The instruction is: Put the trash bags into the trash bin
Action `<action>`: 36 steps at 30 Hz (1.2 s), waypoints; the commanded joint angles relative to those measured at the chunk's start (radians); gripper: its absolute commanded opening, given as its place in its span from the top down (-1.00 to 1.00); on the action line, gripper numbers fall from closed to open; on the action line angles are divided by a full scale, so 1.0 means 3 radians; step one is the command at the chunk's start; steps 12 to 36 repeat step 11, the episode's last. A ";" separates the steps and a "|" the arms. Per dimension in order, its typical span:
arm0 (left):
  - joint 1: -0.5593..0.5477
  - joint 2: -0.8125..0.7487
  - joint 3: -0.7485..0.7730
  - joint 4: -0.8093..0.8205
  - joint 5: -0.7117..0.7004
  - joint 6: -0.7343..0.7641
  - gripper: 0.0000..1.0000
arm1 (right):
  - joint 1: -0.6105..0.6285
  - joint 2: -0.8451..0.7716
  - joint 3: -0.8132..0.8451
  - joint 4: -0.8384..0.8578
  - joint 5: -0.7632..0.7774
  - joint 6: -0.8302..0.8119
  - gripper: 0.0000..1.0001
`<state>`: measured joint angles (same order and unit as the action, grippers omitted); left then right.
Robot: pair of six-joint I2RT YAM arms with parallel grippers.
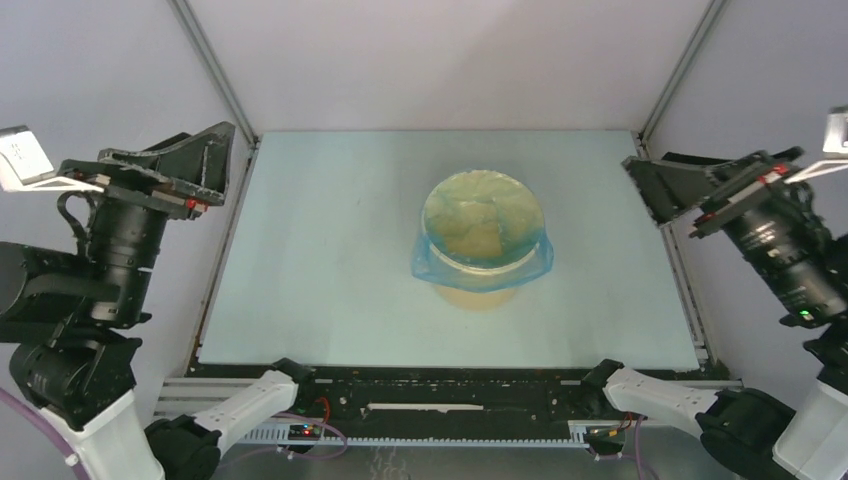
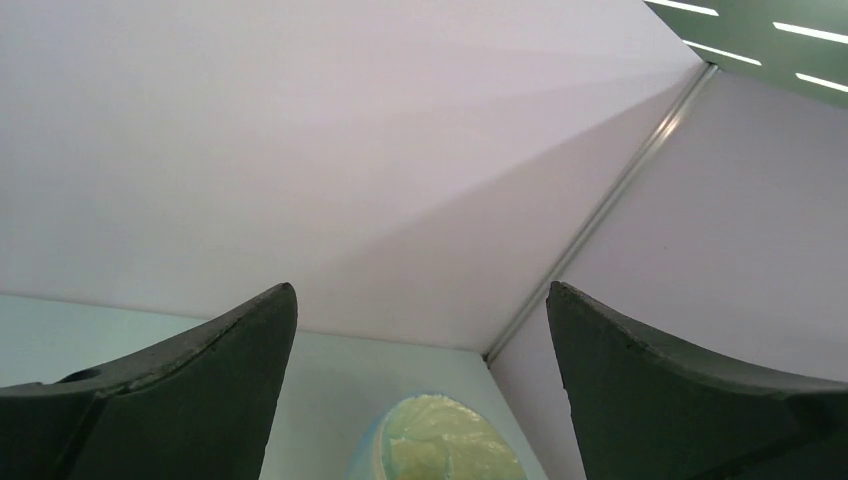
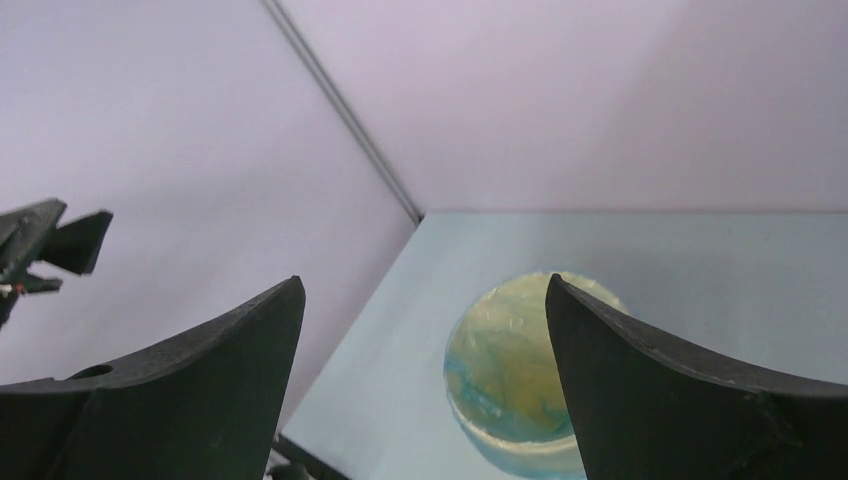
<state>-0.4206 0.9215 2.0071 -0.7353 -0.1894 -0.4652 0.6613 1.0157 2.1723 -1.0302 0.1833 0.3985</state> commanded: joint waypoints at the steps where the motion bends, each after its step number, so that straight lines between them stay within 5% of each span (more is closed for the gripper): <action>1: -0.0014 -0.0022 -0.0026 0.0012 -0.0275 0.0264 -1.00 | -0.0012 0.0109 0.0249 -0.0090 0.0332 -0.0163 -0.99; 36: -0.0014 -0.0064 -0.0110 -0.0031 -0.0312 0.0276 -1.00 | -0.0011 0.0128 0.0182 0.0023 0.0211 -0.0094 -0.99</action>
